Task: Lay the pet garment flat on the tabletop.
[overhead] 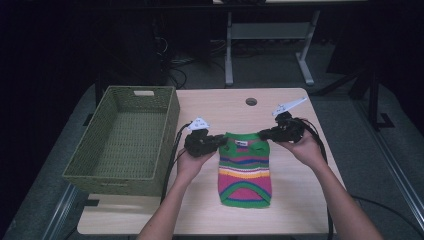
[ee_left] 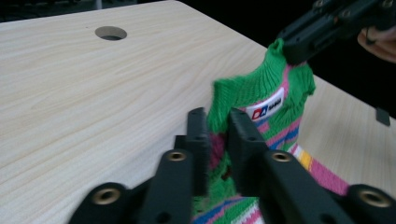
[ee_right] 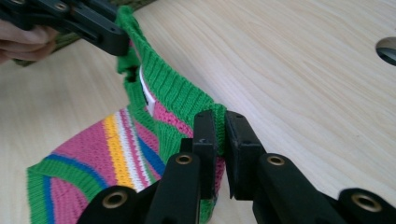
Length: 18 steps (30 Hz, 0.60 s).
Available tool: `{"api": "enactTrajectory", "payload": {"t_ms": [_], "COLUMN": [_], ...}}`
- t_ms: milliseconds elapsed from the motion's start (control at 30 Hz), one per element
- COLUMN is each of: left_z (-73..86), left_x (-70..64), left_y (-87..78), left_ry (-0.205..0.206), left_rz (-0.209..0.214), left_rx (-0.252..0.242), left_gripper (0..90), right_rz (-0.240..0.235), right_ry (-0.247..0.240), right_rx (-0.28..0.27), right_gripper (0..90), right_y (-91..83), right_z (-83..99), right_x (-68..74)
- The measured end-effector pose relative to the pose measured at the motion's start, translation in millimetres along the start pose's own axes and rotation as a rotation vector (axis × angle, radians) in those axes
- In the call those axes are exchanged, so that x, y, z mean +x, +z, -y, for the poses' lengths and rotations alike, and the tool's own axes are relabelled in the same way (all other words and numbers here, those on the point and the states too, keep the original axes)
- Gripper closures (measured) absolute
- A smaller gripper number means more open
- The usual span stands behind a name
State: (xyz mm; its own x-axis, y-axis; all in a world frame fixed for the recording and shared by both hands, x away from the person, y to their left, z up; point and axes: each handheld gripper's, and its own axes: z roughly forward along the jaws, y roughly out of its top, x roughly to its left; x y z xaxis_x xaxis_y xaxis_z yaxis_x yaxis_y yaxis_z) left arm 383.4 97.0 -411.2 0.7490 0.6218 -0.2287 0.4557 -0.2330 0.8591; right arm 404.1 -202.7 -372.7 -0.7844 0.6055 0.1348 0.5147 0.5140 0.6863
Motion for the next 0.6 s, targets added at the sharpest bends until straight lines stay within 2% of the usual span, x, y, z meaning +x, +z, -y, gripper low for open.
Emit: {"api": "enactTrajectory", "payload": {"t_ms": [67, 167, 200, 233, 400, 533, 600], "left_z": [-3.4, -3.0, -2.3, -1.5, 2.8, 2.0, 2.1], "left_x": [2.1, 3.5, 2.8, 2.3, 3.5, 1.2, -0.2], "left_y": [0.2, -1.6, -2.0, -2.2, -1.4, -2.1, -3.0], "left_ry": [-0.011, -0.026, -0.021, -0.017, -0.044, -0.035, -0.032], "left_rz": [-0.015, -0.01, -0.014, -0.015, -0.002, 0.006, 0.008], "left_rx": [0.01, 0.007, 0.013, 0.016, 0.03, 0.027, 0.027], "left_gripper": [63.3, 60.9, 60.6, 60.4, 59.4, 58.8, 58.3], "right_rz": [0.026, 0.084, 0.061, 0.061, 0.052, 0.029, 0.016], "right_ry": [0.023, 0.048, 0.069, 0.075, 0.087, 0.1, 0.108], "right_rx": [0.002, -0.014, -0.029, -0.031, -0.028, -0.014, -0.029], "right_gripper": [68.2, 58.1, 57.1, 57.0, 56.0, 55.3, 54.9], "right_y": [2.5, 2.5, 1.7, 1.9, 2.0, 1.2, -0.1], "right_z": [0.1, 0.8, 3.3, 4.7, 13.4, 19.2, 21.8], "right_x": [-4.2, -7.9, -10.9, -11.2, -11.9, -13.8, -14.5]}}
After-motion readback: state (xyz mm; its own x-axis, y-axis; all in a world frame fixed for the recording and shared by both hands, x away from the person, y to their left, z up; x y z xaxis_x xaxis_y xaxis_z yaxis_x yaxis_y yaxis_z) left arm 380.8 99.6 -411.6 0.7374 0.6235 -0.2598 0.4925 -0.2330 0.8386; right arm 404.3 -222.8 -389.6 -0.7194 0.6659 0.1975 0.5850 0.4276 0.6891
